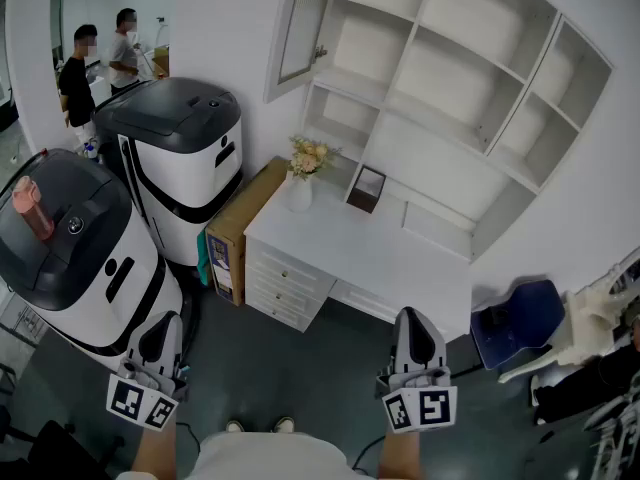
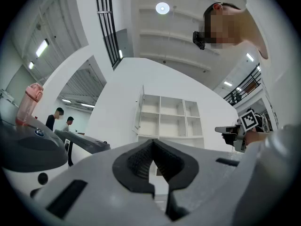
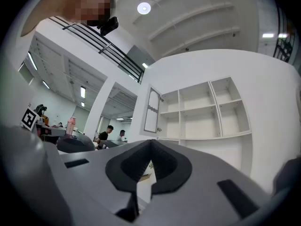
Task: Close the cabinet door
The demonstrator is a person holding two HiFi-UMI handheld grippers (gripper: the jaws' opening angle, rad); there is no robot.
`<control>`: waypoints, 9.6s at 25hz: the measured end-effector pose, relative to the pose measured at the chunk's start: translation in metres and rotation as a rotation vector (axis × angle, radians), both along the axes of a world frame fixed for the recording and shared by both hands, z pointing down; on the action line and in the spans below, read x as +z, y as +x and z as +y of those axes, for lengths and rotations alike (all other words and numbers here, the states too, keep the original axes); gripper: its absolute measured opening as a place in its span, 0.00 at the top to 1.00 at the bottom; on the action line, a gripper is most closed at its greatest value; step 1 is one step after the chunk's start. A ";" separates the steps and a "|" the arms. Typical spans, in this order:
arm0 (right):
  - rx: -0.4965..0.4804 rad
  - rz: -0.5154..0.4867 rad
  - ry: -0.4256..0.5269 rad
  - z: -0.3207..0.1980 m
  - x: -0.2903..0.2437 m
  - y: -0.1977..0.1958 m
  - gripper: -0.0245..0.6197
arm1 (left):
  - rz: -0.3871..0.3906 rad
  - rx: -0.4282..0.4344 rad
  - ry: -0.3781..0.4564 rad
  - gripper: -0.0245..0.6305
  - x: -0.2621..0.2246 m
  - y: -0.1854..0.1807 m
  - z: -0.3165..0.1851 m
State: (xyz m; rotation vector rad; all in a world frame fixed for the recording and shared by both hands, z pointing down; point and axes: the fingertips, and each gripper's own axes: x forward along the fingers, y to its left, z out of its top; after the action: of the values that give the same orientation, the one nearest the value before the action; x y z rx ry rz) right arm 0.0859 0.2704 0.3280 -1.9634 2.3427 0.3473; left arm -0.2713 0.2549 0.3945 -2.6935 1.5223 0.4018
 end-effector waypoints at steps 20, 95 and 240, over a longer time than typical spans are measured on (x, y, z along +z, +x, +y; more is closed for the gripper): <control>-0.118 -0.016 0.004 -0.029 0.011 0.033 0.96 | -0.020 -0.048 -0.012 0.96 0.005 0.045 -0.010; -0.329 0.097 0.236 -0.597 -0.160 -0.231 0.38 | 0.025 -0.200 -0.016 0.96 0.000 0.010 -0.351; -0.088 0.017 0.152 -0.686 -0.150 0.166 0.49 | -0.047 -0.015 -0.069 0.96 0.009 0.180 -0.423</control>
State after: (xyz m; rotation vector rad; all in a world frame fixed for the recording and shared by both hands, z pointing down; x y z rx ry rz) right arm 0.2516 -0.4154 0.1779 -1.7906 2.3279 0.5208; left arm -0.0913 -0.1683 0.4037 -2.7199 1.5715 0.2881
